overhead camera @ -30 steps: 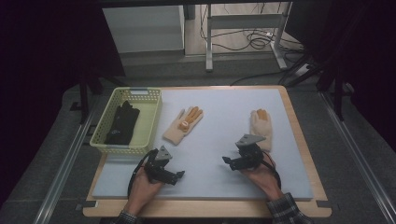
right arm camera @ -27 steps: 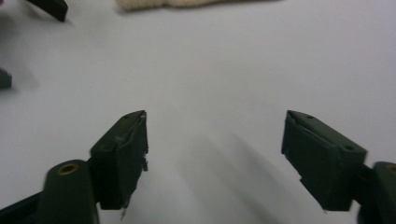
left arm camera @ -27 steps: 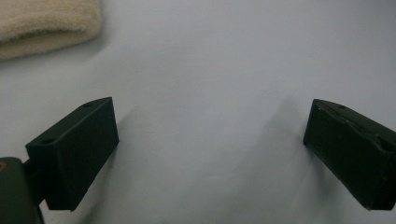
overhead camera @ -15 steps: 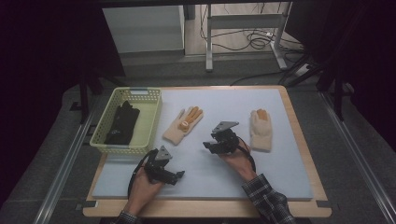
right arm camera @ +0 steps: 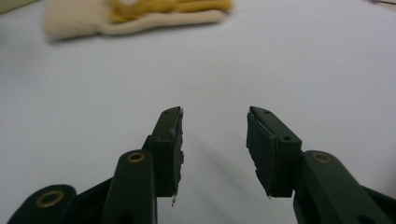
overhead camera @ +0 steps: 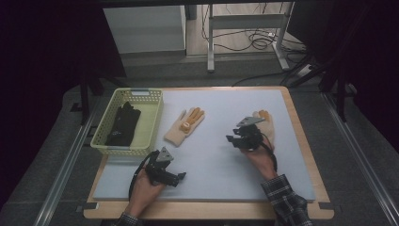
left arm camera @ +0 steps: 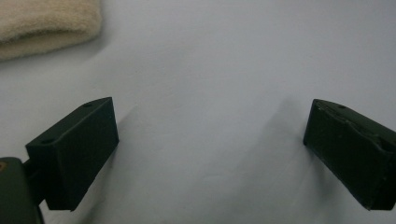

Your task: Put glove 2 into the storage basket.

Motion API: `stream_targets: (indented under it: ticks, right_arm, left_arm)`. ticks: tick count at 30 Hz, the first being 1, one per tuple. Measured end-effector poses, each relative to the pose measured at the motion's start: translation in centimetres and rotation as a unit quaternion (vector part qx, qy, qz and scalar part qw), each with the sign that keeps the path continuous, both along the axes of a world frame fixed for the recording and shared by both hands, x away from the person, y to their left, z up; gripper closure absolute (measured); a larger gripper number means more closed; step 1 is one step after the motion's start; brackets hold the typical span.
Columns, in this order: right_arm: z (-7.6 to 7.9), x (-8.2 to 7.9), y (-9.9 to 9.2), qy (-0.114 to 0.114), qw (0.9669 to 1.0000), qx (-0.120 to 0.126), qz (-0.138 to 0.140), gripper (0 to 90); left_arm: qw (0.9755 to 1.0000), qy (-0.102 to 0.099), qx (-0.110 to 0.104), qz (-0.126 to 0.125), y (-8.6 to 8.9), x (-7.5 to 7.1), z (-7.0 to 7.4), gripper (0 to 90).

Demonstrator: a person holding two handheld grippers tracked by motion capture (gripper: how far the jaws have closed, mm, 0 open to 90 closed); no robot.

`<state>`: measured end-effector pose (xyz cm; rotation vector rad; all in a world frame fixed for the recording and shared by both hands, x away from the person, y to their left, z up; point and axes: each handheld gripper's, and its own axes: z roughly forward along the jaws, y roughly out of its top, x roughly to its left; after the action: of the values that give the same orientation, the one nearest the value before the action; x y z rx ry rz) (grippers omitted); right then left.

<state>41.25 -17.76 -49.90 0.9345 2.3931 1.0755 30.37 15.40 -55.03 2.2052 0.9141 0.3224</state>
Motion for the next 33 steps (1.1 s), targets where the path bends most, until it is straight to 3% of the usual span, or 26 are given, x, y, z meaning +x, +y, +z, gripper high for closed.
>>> stream_targets:
  ticks: [7,9,12,17,19,20,22,25,28,33]
  right_arm:
    - [1.2,0.9,-6.8,-0.012,0.997,-0.015,-0.075,58.8]
    - [1.0,1.3,-8.4,-0.004,0.9951,-0.019,-0.097,53.8]
    - [0.4,2.0,-9.5,-0.008,0.9927,-0.033,-0.116,38.7]
    - [-0.7,3.0,-10.0,-0.005,0.9922,-0.041,-0.118,29.8]
    - [-1.8,3.8,-9.8,0.01,0.9922,-0.044,-0.116,29.7]
    - [-2.1,3.9,-9.7,0.013,0.9924,-0.043,-0.114,33.6]
    - [-2.3,4.0,-9.9,0.022,0.9927,-0.012,-0.118,45.8]
    - [-2.1,3.8,-9.6,0.024,0.9917,-0.016,-0.125,57.1]
    - [-1.9,3.5,-9.3,0.023,0.9916,-0.023,-0.125,60.1]
    - [-1.0,2.3,-8.7,0.016,0.9949,0.002,-0.1,61.2]
  left_arm:
    - [1.0,0.0,0.0,0.0,0.0,0.0,0.0,3.2]
    - [1.0,0.0,0.0,0.0,0.0,0.0,0.0,3.2]
    - [1.0,0.0,0.0,0.0,0.0,0.0,0.0,3.2]
    - [1.0,0.0,0.0,0.0,0.0,0.0,0.0,3.2]
    - [1.0,0.0,0.0,0.0,0.0,0.0,0.0,3.2]
    - [1.0,0.0,0.0,0.0,0.0,0.0,0.0,3.1]
    - [1.0,-0.001,0.0,0.0,0.0,0.0,0.0,3.2]
    - [1.0,-0.001,0.0,0.0,0.0,0.0,0.0,3.2]
    - [1.0,-0.001,0.0,0.0,0.0,0.0,0.0,3.2]
    - [1.0,0.0,0.0,0.0,0.0,0.0,0.0,3.2]
